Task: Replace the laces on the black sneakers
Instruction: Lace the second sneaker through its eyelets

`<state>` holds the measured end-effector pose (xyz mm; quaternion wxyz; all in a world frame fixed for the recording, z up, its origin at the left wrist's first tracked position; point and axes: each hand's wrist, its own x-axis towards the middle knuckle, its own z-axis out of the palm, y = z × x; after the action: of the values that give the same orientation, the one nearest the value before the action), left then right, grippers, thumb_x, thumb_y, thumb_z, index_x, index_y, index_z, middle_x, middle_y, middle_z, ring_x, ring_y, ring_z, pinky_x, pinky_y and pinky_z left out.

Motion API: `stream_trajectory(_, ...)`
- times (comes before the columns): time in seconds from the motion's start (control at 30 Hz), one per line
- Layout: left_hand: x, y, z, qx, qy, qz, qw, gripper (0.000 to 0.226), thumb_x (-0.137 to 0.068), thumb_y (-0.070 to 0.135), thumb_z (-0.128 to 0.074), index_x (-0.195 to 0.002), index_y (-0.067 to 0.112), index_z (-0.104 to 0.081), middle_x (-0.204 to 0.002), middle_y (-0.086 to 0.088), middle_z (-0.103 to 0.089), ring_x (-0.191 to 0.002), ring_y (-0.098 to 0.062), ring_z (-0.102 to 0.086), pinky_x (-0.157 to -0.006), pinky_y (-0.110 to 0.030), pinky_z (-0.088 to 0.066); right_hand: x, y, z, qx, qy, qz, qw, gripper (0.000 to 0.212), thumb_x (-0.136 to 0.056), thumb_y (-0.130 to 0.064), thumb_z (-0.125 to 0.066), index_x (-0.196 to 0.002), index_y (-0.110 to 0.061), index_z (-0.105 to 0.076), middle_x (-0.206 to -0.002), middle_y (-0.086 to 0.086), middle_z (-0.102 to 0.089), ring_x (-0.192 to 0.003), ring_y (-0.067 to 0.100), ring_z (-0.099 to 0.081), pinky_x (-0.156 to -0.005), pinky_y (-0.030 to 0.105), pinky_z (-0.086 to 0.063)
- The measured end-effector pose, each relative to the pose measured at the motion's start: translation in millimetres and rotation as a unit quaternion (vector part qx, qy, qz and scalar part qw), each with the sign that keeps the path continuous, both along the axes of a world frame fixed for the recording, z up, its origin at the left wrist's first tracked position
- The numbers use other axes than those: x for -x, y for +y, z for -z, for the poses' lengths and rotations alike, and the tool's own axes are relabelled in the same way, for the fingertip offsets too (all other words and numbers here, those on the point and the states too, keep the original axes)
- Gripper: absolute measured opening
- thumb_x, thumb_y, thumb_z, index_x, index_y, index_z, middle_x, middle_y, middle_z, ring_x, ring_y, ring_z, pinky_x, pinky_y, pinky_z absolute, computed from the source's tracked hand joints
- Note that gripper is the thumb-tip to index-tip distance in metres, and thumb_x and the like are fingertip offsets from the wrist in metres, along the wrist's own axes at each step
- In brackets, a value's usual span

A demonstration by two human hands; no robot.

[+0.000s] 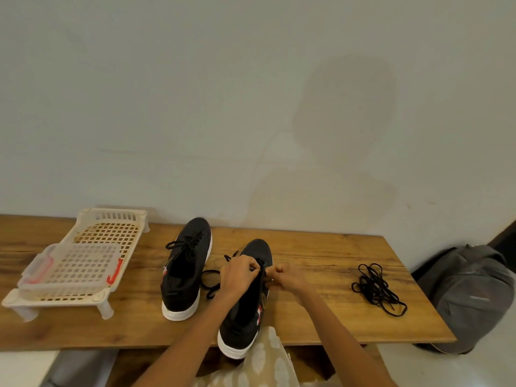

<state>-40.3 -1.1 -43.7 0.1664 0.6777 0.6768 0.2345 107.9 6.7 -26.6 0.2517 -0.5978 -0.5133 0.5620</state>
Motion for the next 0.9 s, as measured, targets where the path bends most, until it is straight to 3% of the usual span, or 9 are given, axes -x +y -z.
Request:
stream_trajectory(0.2, 2.5, 1.4, -2.4, 0.015, -0.075, 0.029, 0.997, 0.022, -0.09, 0.019, -0.06, -0.111, 0.026, -0.061, -0.105, 0.008, -0.061, -0.101, -0.011, -0.058, -0.083, -0.03, -0.05, 4.8, -1.4, -10.1, -0.064, -0.043, 0.046, 0.996, 0.018, -0.092, -0.015, -0.053, -0.08, -0.01, -0.066, -0.077, 0.004, -0.068, -0.058, 0.011, -0.064, -0.05, 0.019, -0.047)
stream_trajectory(0.3, 3.7, 10.3, -8.9, 0.008, -0.117, 0.061, 0.991, 0.029, -0.093, 0.011, -0.054, -0.12, 0.018, -0.063, -0.114, -0.002, -0.053, -0.11, -0.016, -0.051, -0.095, -0.025, -0.041, 4.8, 10.9, -42.0, -0.071, 0.059, 0.101, 0.991, 0.022, -0.098, -0.011, -0.043, -0.086, -0.001, -0.059, -0.075, 0.012, -0.067, -0.052, 0.013, -0.064, -0.05, 0.022, -0.052)
stream_trajectory(0.37, 0.2, 13.9, -22.2, 0.02, -0.117, 0.081, 0.99, 0.026, -0.095, 0.016, -0.052, -0.117, 0.014, -0.065, -0.106, -0.005, -0.054, -0.103, -0.017, -0.051, -0.091, -0.026, -0.04, 2.1, 18.6, -73.9, -0.087, 0.161, 0.117, 0.976, 0.02, -0.099, -0.011, -0.042, -0.089, -0.001, -0.056, -0.083, 0.014, -0.07, -0.057, 0.016, -0.067, -0.057, 0.025, -0.057)
stream_trajectory(0.47, -11.0, 15.3, -41.5, 0.041, -0.113, 0.114, 0.986, 0.023, -0.093, 0.03, -0.058, -0.098, 0.01, -0.069, -0.092, -0.013, -0.061, -0.086, -0.023, -0.056, -0.079, -0.035, -0.047, -2.7, 21.6, -131.3, -0.122, 0.298, 0.123, 0.939, 0.018, -0.096, -0.008, -0.041, -0.086, -0.001, -0.053, -0.092, 0.015, -0.071, -0.072, 0.022, -0.07, -0.066, 0.027, -0.058)
stream_trajectory(0.6, -18.0, 15.4, -63.3, 0.057, -0.131, 0.067, 0.988, 0.023, -0.092, 0.031, -0.059, -0.083, 0.011, -0.065, -0.074, -0.007, -0.057, -0.069, -0.024, -0.057, -0.063, -0.031, -0.041, -15.7, 18.4, -188.4, -0.186, 0.369, 0.118, 0.903, 0.016, -0.093, -0.007, -0.044, -0.08, -0.005, -0.053, -0.077, 0.009, -0.067, -0.065, 0.019, -0.064, -0.063, 0.026, -0.057)
stream_trajectory(0.67, -14.8, 16.7, -82.6, 0.035, -0.159, 0.034, 0.986, 0.021, -0.093, 0.024, -0.059, -0.08, 0.01, -0.065, -0.064, -0.004, -0.053, -0.057, -0.018, -0.05, -0.054, -0.024, -0.034, -25.9, 16.4, -192.3, -0.226, 0.324, 0.084, 0.915, 0.013, -0.096, -0.008, -0.046, -0.084, -0.007, -0.052, -0.073, 0.008, -0.063, -0.061, 0.017, -0.061, -0.063, 0.028, -0.056)
stream_trajectory(0.77, -7.8, 16.7, -118.7, -0.023, -0.291, -0.039, 0.956, 0.016, -0.092, 0.008, -0.058, -0.094, 0.0, -0.072, -0.074, -0.007, -0.063, -0.052, -0.009, -0.053, -0.054, -0.018, -0.047, -35.5, 7.5, -172.7, -0.269, 0.084, -0.022, 0.959, 0.01, -0.097, -0.01, -0.049, -0.096, -0.004, -0.058, -0.074, 0.008, -0.062, -0.062, 0.016, -0.061, -0.063, 0.029, -0.055)
stream_trajectory(0.83, -6.8, 15.2, -145.5, -0.049, -0.391, -0.051, 0.918, 0.017, -0.091, 0.008, -0.06, -0.1, -0.001, -0.071, -0.077, -0.008, -0.066, -0.051, -0.007, -0.058, -0.055, -0.016, -0.053, -32.2, 1.7, -151.9, -0.269, -0.107, -0.122, 0.949, 0.019, -0.096, -0.01, -0.051, -0.111, -0.005, -0.061, -0.072, 0.003, -0.063, -0.062, 0.013, -0.061, -0.062, 0.023, -0.055)
stream_trajectory(0.9, -9.8, 10.1, -171.6, -0.051, -0.45, -0.033, 0.891, 0.019, -0.09, 0.01, -0.063, -0.102, -0.003, -0.07, -0.075, -0.009, -0.066, -0.052, -0.009, -0.06, -0.055, -0.021, -0.056, -19.9, -7.9, -138.0, -0.247, -0.179, -0.177, 0.936, 0.028, -0.096, -0.011, -0.053, -0.123, -0.009, -0.059, -0.071, -0.001, -0.063, -0.06, 0.01, -0.062, -0.059, 0.017, -0.054)
